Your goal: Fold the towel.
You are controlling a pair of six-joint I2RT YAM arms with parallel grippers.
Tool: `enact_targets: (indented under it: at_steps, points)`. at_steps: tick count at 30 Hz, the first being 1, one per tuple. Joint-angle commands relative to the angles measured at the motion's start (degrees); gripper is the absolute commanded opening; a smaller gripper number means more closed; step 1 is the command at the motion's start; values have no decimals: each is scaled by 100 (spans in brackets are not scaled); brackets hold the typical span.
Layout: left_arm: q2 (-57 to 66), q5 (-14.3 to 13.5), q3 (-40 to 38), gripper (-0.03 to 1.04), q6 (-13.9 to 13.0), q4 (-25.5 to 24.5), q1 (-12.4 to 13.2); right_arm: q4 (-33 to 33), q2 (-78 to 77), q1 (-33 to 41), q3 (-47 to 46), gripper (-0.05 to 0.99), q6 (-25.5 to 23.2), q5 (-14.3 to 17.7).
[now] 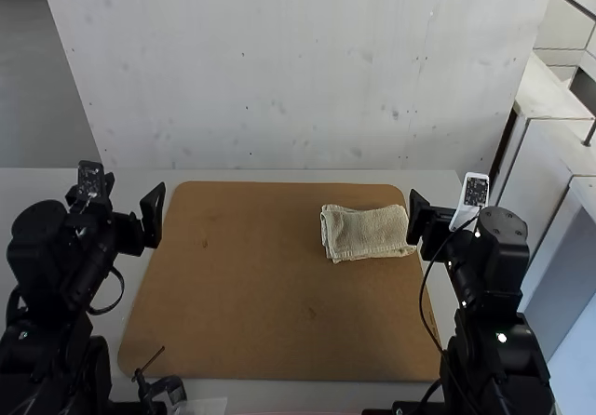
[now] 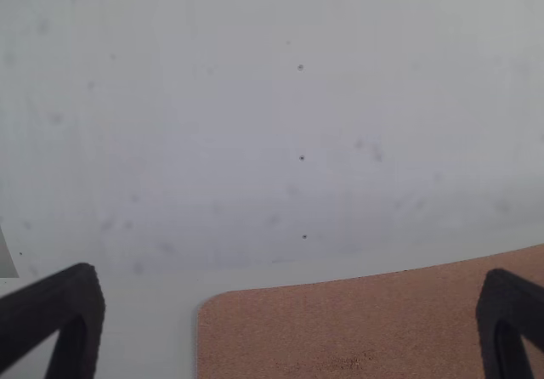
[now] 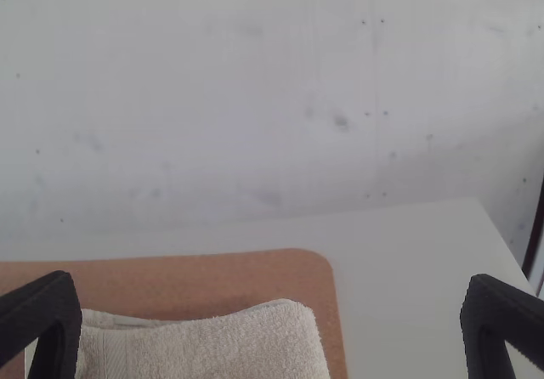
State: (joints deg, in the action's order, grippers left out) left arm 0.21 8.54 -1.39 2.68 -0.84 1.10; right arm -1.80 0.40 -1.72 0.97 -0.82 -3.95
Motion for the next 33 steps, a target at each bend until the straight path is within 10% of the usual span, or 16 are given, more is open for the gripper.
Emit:
enact_targets:
  at_steps: [1, 33]
  points:
    - [-21, -106, 139, 98, 31, 31, -49, -373, 4, 49, -97, 97, -6, -115]
    - [6, -256, 139, 98, -294, -434, -84, -365, 4, 49, -97, 97, -6, -115]
